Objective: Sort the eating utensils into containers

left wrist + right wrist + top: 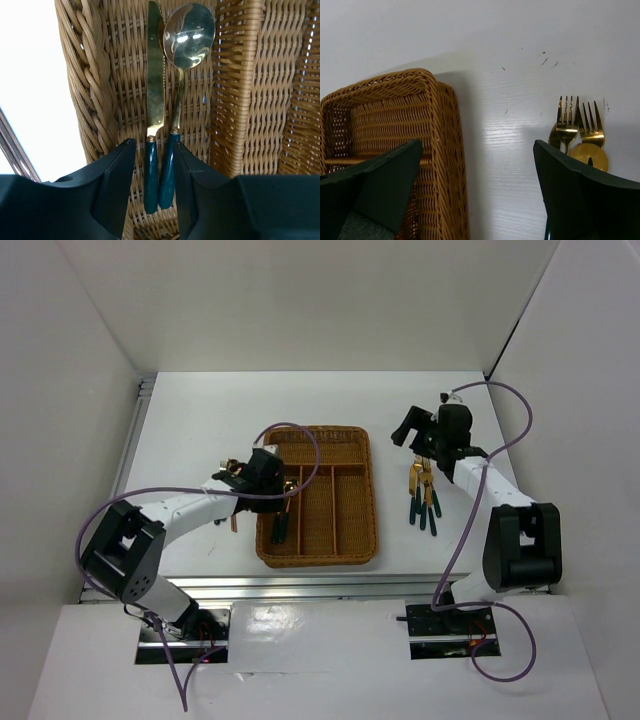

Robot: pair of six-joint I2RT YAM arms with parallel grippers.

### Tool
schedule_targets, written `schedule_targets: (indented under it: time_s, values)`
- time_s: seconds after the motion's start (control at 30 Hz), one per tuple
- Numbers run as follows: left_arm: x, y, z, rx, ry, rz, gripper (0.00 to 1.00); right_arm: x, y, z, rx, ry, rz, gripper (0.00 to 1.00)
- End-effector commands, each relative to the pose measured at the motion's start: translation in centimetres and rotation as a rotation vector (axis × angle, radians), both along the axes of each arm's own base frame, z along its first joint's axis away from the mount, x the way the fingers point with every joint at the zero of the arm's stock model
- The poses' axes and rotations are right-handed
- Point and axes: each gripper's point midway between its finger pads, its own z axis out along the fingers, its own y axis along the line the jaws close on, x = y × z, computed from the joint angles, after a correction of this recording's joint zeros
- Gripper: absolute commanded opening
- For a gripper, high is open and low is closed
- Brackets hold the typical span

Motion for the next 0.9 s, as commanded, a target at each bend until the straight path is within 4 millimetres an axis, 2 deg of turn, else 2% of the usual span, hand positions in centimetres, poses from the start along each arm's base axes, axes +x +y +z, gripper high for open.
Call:
schedule_targets:
  time_s: [0.0, 0.1, 0.13, 0.27, 0.3, 0.33, 0.6, 0.7, 0.83, 0.87]
  values:
    - [1.2, 0.2, 1.0, 0.034, -0.025, 0.060, 0.49, 0.6, -0.5, 0.5, -0.022, -0.027, -0.009, 1.00]
    - [0.9, 0.5, 0.7, 0.064, -0.015, 0.073, 0.49, 0.7, -0.5, -0.3, -0.023, -0.007, -0.009, 1.00]
    - [1.2, 0.3, 0.8, 0.062, -0.017, 0.073, 0.49, 0.9, -0.5, 0.0, -0.022, -0.016, -0.009, 1.00]
    - [-0.1, 0.1, -0.6, 0.096, 0.038, 0.055, 0.49, 0.9, -0.6, -0.4, -0.028, -0.007, -0.018, 1.00]
    - [-0.1, -0.3, -0.3, 0.090, 0.038, 0.055, 0.49, 0.9, -0.6, -0.4, -0.028, -0.007, -0.018, 1.00]
    - [-0.5, -0.1, -0.9, 0.105, 0.064, 0.062, 0.49, 0.9, -0.6, -0.4, -0.028, -0.007, -0.018, 1.00]
    - [-1.6, 0.2, -1.9, 0.157, 0.102, 0.089, 0.49, 1.1, -0.8, -0.2, -0.034, -0.017, -0.027, 1.00]
    - [-1.8, 0.4, -2.2, 0.166, 0.112, 0.111, 0.48, 0.9, -1.1, -0.6, -0.047, -0.009, -0.031, 1.00]
    - [-1.8, 0.6, -2.8, 0.181, 0.123, 0.122, 0.47, 0.9, -1.1, -0.3, -0.047, -0.018, -0.031, 1.00]
    - [-1.9, 0.7, -3.2, 0.189, 0.132, 0.122, 0.42, 0.9, -1.1, -0.3, -0.047, -0.018, -0.031, 1.00]
